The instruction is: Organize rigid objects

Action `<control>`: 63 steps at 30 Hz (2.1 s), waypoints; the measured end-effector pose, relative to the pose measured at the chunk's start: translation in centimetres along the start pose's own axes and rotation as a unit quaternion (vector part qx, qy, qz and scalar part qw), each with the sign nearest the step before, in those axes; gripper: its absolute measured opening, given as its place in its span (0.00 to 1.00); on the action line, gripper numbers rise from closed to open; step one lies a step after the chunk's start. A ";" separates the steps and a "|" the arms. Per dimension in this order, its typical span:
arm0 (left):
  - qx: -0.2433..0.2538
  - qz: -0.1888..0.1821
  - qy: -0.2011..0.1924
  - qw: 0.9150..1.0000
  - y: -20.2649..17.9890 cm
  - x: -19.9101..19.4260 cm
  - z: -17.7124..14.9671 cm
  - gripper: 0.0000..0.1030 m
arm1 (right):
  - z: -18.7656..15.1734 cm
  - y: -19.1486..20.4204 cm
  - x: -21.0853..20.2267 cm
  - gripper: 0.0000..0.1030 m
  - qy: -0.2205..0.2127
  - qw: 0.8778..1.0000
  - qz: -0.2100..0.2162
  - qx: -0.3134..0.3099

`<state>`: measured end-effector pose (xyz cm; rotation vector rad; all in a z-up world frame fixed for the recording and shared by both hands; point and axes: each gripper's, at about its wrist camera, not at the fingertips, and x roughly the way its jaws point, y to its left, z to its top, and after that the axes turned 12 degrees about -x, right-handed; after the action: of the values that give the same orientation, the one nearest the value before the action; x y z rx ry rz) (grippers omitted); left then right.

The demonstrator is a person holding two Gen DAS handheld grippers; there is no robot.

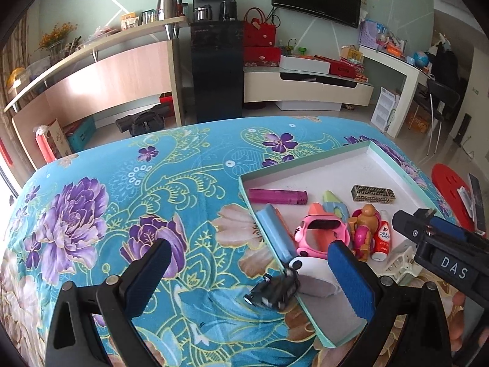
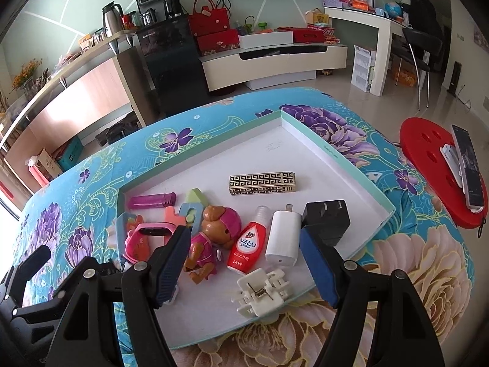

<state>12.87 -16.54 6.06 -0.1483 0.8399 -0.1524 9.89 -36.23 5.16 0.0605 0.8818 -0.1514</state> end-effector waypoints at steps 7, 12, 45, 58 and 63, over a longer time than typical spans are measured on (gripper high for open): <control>-0.053 0.032 -0.006 0.998 3.4 0.0 0.8 1.00 | -0.1 1.4 0.8 0.73 0.012 1.000 0.006 -0.021; -0.087 0.073 0.004 0.993 6.1 0.8 0.9 1.00 | -0.2 2.6 1.4 0.73 0.024 0.999 0.012 -0.039; -0.229 0.112 0.055 0.965 17.5 -0.7 -3.0 1.00 | -6.6 15.2 1.8 0.59 0.109 0.961 0.080 -0.243; -0.232 0.102 0.051 0.966 17.8 -1.1 -2.8 1.00 | -6.2 16.0 -0.8 0.57 0.069 0.955 0.105 -0.269; -0.234 0.099 0.054 0.966 17.9 -1.0 -2.9 1.00 | -6.7 16.2 1.0 0.51 0.097 0.955 0.075 -0.270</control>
<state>11.42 0.98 1.51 -0.5016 0.9837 0.2311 7.95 -19.62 -0.07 -0.3728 1.0844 0.2451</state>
